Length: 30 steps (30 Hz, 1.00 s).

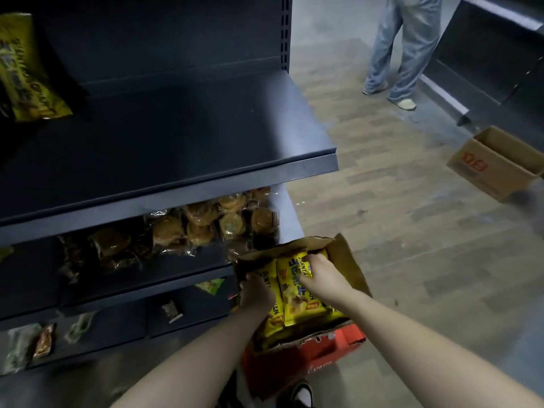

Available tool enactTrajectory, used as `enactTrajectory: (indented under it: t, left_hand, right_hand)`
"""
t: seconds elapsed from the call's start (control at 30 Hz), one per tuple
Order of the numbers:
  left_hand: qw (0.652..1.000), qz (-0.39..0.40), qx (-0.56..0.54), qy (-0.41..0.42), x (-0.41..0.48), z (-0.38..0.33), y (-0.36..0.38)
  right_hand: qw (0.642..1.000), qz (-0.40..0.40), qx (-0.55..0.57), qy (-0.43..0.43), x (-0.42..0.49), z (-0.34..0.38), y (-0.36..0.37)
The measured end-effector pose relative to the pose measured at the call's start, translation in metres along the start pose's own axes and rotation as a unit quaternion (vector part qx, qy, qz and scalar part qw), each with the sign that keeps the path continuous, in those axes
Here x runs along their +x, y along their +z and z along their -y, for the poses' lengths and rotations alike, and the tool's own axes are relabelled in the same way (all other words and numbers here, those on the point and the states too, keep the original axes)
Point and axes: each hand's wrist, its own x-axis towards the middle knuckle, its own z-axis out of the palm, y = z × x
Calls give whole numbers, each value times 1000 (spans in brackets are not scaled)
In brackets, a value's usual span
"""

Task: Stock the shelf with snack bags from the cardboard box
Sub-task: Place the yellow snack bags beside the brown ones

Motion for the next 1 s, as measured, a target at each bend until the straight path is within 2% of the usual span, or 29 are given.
enactTrajectory:
  t: [0.1, 0.2, 0.33, 0.63, 0.83, 1.0]
  left_hand:
    - [997, 0, -64, -40, 9, -3, 10]
    - [994, 20, -84, -68, 24, 0, 19]
    - [993, 45, -77, -78, 43, 3, 31]
    - [993, 99, -12, -57, 53, -1, 41]
    - [993, 76, -47, -75, 57, -1, 38]
    - [993, 33, -83, -80, 51, 2, 31]
  right_hand:
    - [997, 13, 63, 43, 16, 9, 13]
    - [995, 36, 60, 69, 33, 13, 27]
    - [991, 85, 46, 97, 44, 13, 45]
    - [988, 52, 59, 137, 50, 9, 60]
    - [985, 20, 98, 143, 50, 3, 58]
    - [977, 34, 156, 140, 50, -9, 48]
